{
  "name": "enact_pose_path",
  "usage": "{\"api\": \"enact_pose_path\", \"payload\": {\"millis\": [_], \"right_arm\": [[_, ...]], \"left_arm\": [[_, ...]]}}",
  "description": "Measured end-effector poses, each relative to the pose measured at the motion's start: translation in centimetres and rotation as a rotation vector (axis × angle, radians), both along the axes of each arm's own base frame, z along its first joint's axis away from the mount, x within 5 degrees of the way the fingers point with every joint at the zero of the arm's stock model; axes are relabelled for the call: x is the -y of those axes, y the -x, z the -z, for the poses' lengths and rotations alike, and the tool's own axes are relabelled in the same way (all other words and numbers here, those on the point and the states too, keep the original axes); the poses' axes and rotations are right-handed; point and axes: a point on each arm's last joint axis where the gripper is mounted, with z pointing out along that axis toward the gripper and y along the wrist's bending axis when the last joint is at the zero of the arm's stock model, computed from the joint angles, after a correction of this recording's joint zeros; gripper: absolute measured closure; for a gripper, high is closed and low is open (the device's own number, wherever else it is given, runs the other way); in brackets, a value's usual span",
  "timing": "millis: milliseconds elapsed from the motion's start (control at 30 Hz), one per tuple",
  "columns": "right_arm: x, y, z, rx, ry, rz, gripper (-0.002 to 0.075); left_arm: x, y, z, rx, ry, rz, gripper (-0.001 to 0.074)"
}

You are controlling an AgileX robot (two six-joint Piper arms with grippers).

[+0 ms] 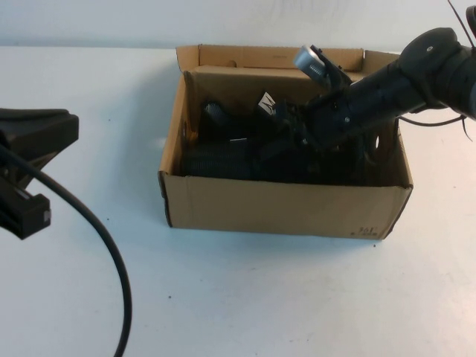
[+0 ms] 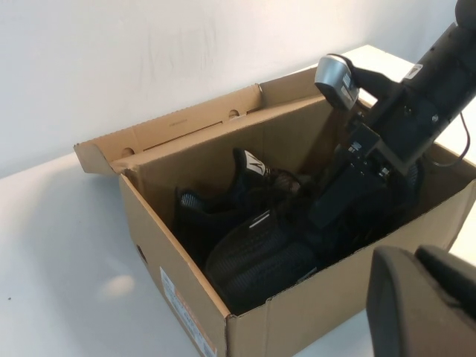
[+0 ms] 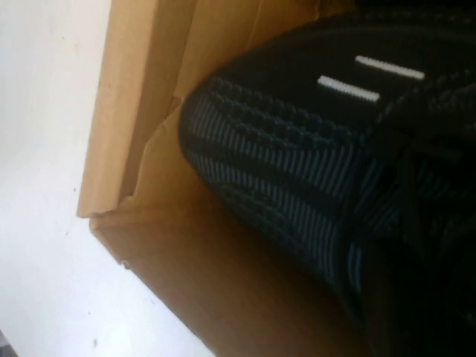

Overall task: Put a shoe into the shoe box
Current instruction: Adjust the shoe

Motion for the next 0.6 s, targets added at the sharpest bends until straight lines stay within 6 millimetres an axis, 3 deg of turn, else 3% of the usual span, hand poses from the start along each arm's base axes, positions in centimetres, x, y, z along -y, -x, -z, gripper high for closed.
{"api": "enact_pose_path", "payload": {"millis": [67,233,333,600], "right_arm": [[0.0,0.0,0.0,-0.005,-0.001,0.001,0.0652],[0.0,0.1,0.0,-0.013,-0.001,-0.008,0.041],[0.1,0.3,-0.3,0.003,0.016,-0.015,0.0305],[0.9,1.4,-3.5,0.122,0.09,-0.033,0.0265]], "left_arm": [[0.0,0.0,0.0,0.0,0.0,0.0,0.0736],[0.0,0.0,0.0,0.0,0.0,0.001,0.0736],[0.0,0.0,0.0,-0.002,-0.001,0.002,0.0736],[0.2,0.3,0.3,-0.03,-0.011,0.035,0.0736]]}}
